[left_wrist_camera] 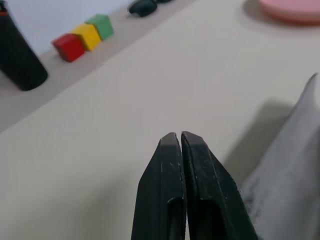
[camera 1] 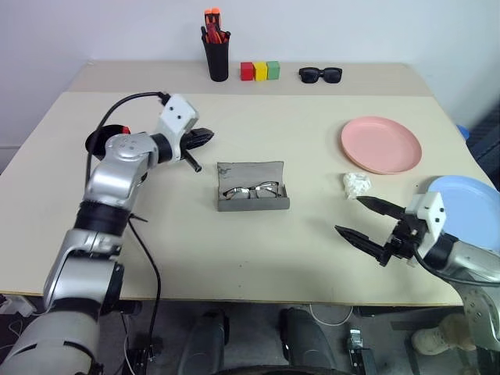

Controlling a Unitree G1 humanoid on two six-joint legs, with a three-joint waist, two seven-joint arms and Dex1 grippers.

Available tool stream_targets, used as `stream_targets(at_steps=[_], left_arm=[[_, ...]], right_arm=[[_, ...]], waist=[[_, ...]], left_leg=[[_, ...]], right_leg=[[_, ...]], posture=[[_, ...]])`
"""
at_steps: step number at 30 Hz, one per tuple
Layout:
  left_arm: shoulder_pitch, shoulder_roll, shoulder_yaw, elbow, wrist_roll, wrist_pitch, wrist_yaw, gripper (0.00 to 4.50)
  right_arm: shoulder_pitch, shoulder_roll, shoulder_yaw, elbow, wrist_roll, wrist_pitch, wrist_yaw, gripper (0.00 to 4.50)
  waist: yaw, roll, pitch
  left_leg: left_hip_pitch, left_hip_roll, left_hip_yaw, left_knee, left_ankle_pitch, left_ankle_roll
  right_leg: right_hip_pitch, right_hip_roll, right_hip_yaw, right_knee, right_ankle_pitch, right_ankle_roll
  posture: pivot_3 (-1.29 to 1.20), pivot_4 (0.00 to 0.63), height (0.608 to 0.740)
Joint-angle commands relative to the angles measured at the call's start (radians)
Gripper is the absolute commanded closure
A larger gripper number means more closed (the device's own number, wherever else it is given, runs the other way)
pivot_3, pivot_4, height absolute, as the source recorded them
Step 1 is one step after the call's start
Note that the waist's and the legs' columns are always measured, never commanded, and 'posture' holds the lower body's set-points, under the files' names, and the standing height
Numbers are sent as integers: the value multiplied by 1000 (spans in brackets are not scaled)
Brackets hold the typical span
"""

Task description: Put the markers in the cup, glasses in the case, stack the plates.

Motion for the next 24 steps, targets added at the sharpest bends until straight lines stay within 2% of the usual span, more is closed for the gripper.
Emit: stream_targets(at_steps=[1,7,13,21,24], left_arm=[[-129,-46,-37,239,95,-130,-19,4437],[-254,-128,-89,511,212,-280,-67,4437],[-296,-182,-81,624,249,-331,-164,4437],[-264,-179,-33,572,191,-319,-475,4437],[-211,-137,-25,455,164,-282,-596,4437]], right_arm=[[62,4,-47,-77,21,-15,-34,0],[146,27,-60,-120,39,-46,-65,0],[169,33,-30,-116,21,-100,-70,0],[143,21,3,-105,20,-114,-86,0],[131,14,5,-101,27,-108,-85,0]], waist=[[1,-1,0],[0,-1,1],[0,-2,1],[0,-2,1],[-4,-2,1]], left_leg=[[0,0,0,0,0,0],[-3,0,0,1,-1,1],[-4,0,0,1,-1,1],[-4,0,-1,1,-1,1],[-4,0,-1,1,-1,1]], right_leg=[[0,0,0,0,0,0],[-2,0,0,0,0,1],[-2,0,-1,0,-1,1],[-2,0,-1,0,0,1],[-2,0,0,0,0,1]], posture=[[0,150,740],[0,150,740],[0,150,740],[0,150,740],[0,150,740]])
